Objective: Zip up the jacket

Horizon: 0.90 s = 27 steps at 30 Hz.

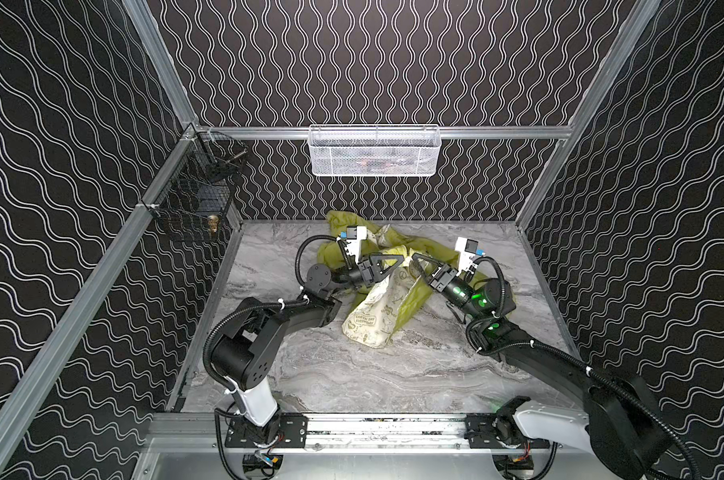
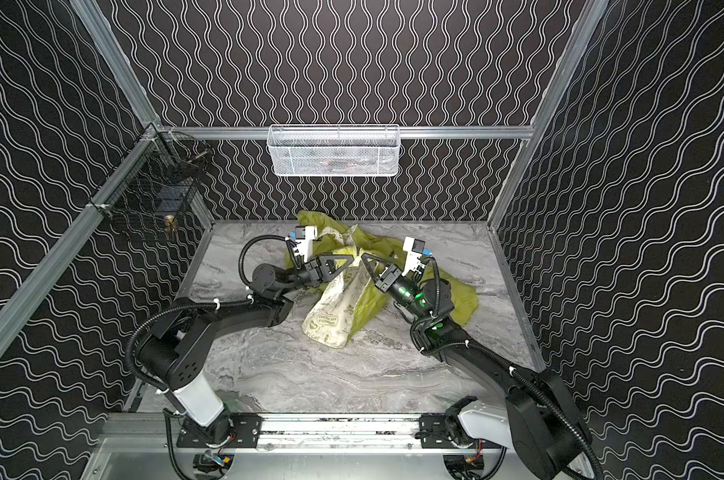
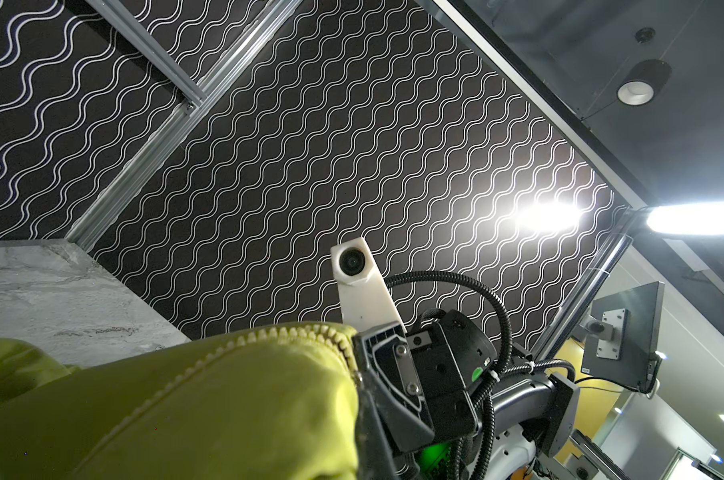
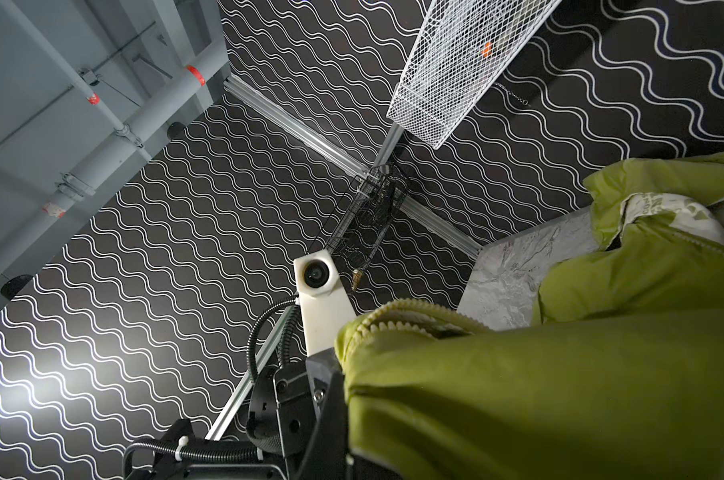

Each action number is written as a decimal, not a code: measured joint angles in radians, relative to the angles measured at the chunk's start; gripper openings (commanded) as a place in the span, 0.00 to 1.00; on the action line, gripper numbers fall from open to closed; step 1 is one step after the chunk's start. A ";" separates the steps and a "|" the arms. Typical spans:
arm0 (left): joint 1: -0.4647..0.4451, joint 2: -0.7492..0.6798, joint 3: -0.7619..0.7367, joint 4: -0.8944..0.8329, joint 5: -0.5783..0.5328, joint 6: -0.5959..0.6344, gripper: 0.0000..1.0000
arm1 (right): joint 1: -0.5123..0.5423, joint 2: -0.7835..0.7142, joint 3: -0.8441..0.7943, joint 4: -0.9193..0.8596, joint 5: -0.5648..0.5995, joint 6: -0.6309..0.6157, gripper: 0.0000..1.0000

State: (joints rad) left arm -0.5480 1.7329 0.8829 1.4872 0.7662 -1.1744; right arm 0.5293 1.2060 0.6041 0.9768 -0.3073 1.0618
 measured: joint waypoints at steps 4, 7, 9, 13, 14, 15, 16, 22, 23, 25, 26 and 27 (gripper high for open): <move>0.000 0.000 0.000 0.000 0.000 0.000 0.00 | 0.000 0.000 0.003 -0.002 0.008 -0.001 0.00; 0.000 0.000 0.000 0.000 0.000 0.000 0.00 | 0.000 0.001 0.004 -0.002 0.011 -0.004 0.00; 0.000 0.000 0.000 0.000 0.000 0.000 0.00 | 0.000 0.002 0.004 -0.002 0.014 -0.003 0.00; 0.000 0.000 0.000 0.000 0.000 0.000 0.00 | 0.000 0.006 0.004 -0.002 0.014 -0.003 0.00; 0.000 0.000 0.000 0.000 0.000 0.000 0.00 | 0.000 0.007 0.004 -0.002 0.014 -0.003 0.00; 0.000 0.000 0.000 0.000 0.000 0.000 0.00 | 0.000 0.008 0.004 -0.002 0.014 -0.003 0.00; 0.000 0.000 0.000 0.000 0.000 0.000 0.00 | 0.000 0.009 0.004 -0.001 0.014 -0.003 0.00; 0.000 0.000 0.000 0.000 0.000 0.000 0.00 | -0.001 0.015 0.004 -0.001 0.014 0.000 0.00; 0.000 0.000 0.000 0.000 0.000 0.000 0.00 | -0.001 0.015 0.004 -0.001 0.014 0.001 0.00; 0.000 0.000 0.000 0.000 0.000 0.000 0.00 | -0.001 0.015 0.004 -0.001 0.014 0.001 0.00; 0.000 0.000 0.000 0.000 0.000 0.000 0.00 | -0.001 0.015 0.003 -0.001 0.014 0.001 0.00; 0.000 0.000 0.000 0.000 0.000 0.000 0.00 | -0.001 0.015 0.003 -0.001 0.013 0.001 0.00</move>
State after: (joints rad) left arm -0.5480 1.7325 0.8829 1.4872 0.7666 -1.1744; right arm 0.5285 1.2213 0.6075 0.9760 -0.2939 1.0626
